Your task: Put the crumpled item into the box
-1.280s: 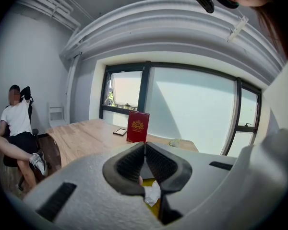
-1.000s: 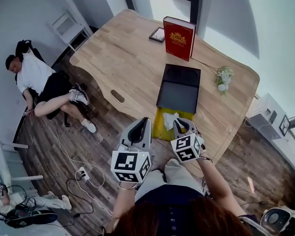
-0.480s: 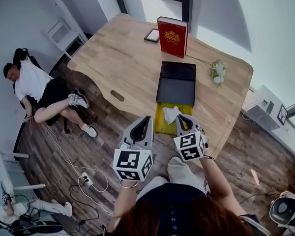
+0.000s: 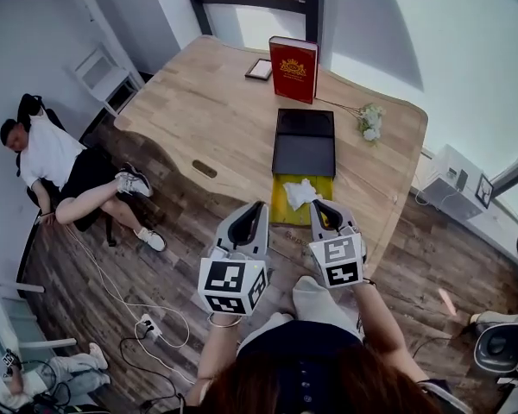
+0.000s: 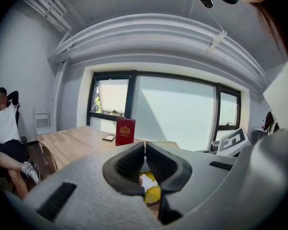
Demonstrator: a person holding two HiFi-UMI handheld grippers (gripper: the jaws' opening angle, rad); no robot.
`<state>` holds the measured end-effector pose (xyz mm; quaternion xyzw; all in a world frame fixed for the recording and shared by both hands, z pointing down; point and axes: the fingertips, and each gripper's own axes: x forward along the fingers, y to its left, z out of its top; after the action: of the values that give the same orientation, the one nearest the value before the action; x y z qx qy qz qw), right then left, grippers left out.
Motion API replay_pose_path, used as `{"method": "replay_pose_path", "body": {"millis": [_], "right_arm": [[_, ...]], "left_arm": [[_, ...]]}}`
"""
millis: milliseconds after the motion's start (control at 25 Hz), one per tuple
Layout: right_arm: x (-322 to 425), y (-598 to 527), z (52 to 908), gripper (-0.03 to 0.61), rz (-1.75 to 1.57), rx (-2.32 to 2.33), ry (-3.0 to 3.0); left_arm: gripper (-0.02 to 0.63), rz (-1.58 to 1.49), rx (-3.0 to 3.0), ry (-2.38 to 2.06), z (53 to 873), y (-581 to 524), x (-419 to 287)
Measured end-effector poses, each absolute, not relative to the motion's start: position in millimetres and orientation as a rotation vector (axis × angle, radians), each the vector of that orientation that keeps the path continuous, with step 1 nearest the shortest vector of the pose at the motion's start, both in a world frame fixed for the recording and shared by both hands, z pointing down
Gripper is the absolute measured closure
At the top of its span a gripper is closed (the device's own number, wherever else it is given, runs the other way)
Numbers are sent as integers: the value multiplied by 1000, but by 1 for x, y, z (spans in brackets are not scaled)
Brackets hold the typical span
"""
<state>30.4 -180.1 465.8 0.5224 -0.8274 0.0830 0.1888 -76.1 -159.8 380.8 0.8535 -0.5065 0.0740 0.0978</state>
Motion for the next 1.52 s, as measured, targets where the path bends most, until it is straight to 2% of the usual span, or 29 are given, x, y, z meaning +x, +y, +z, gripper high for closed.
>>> {"method": "replay_pose_path", "body": {"millis": [1520], "right_arm": [[5,-2,356,554,0,1772,-2334]], "left_arm": [[578,76,2668,-1364,352,-13,-109]]}}
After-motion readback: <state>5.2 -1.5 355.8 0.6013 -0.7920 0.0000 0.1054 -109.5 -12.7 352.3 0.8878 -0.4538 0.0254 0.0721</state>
